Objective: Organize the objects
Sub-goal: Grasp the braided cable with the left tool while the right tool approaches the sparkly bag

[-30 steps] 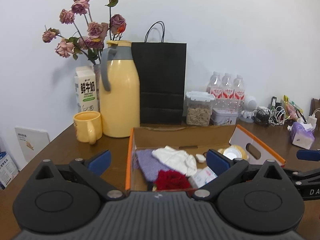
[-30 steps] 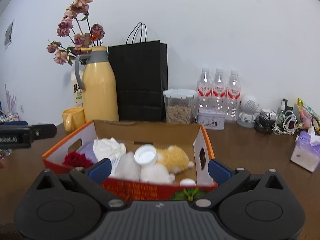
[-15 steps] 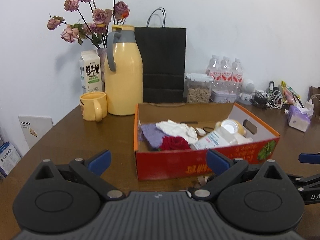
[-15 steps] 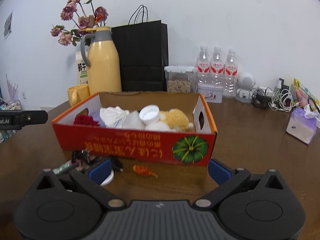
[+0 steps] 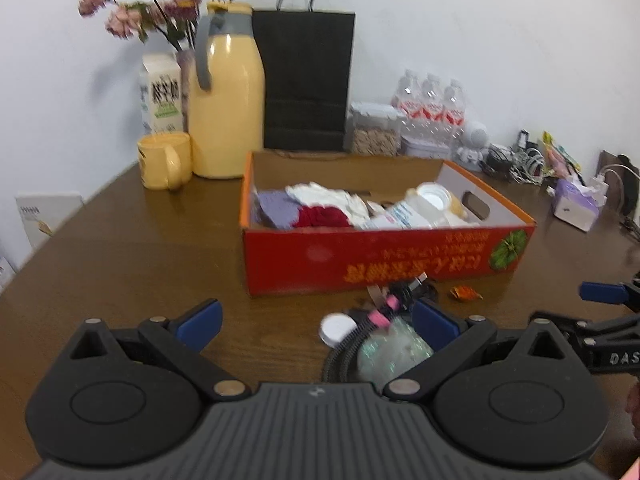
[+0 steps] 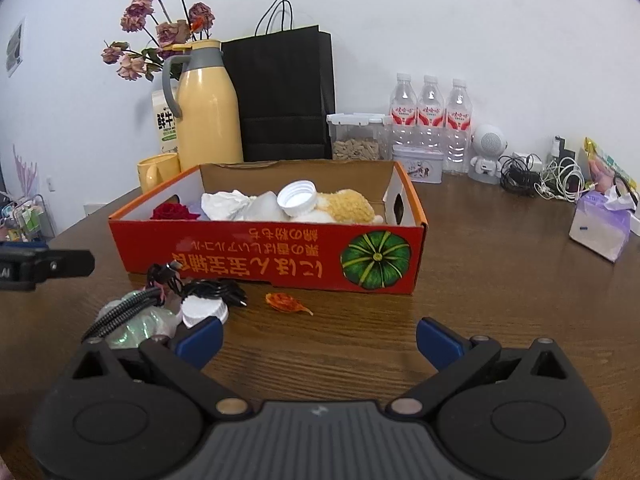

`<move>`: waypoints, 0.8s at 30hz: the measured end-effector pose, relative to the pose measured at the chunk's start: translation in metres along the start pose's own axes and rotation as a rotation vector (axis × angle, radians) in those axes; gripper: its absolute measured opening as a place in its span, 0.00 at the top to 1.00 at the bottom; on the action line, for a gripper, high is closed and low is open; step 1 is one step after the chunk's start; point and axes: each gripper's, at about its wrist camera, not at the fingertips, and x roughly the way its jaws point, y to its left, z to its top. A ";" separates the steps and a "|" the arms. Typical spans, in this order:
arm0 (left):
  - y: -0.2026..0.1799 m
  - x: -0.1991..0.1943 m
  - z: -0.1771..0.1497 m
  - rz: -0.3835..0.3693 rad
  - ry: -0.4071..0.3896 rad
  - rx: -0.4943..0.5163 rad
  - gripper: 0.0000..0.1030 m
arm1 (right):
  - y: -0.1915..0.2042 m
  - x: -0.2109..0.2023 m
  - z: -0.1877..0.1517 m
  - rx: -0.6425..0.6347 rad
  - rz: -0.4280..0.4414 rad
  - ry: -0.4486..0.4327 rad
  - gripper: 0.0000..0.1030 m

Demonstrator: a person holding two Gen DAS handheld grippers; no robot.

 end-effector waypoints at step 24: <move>-0.007 0.048 -0.023 -0.180 0.169 -0.125 0.00 | -0.004 0.017 -0.011 0.009 -0.007 0.052 0.00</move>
